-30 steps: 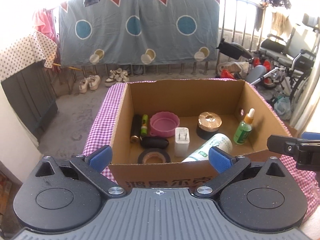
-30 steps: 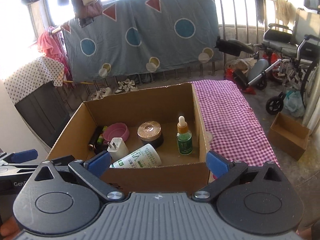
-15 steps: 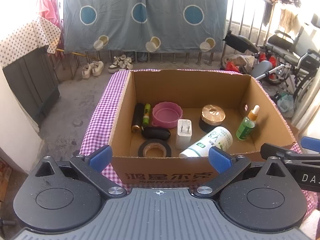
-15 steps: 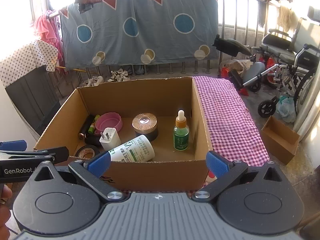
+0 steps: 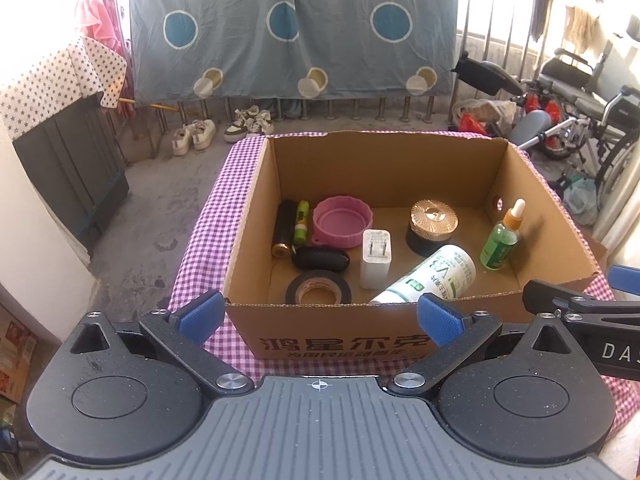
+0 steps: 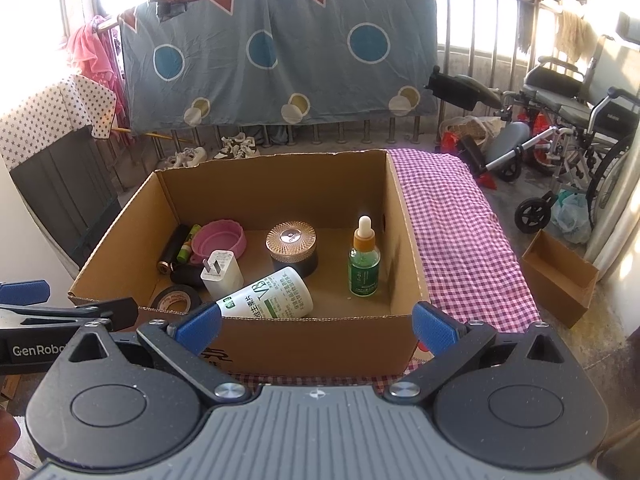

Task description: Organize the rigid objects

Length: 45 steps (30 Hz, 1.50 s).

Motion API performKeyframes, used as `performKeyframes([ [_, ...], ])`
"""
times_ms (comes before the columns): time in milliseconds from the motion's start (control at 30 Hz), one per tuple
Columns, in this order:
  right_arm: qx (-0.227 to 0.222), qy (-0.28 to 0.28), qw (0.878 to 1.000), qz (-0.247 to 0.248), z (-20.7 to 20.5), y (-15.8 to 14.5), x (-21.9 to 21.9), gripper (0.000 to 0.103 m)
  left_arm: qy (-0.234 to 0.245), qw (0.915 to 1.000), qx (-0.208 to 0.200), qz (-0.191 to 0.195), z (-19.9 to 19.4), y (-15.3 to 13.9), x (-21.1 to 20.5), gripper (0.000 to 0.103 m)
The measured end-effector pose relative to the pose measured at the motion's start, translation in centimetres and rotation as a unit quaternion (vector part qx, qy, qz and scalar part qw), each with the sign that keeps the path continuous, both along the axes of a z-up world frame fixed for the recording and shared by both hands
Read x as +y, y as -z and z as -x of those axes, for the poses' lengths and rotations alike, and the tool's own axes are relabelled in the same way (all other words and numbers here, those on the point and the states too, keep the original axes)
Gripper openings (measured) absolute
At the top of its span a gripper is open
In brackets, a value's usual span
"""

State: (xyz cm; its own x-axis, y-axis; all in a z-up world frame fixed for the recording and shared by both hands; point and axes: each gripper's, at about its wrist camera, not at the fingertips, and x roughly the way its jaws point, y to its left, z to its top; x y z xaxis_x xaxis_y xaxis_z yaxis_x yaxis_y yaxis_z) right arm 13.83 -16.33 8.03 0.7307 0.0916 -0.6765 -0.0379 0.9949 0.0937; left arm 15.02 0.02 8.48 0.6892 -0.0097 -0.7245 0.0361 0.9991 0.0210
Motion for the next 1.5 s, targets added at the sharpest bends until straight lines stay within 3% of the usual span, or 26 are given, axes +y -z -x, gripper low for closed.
performKeyframes([
  [1500,0.005,0.004,1.000,-0.002,0.04,0.23,-0.15,0.103,-0.003,0.9999,0.010,0.007,-0.27,0.17,0.09,0.103],
])
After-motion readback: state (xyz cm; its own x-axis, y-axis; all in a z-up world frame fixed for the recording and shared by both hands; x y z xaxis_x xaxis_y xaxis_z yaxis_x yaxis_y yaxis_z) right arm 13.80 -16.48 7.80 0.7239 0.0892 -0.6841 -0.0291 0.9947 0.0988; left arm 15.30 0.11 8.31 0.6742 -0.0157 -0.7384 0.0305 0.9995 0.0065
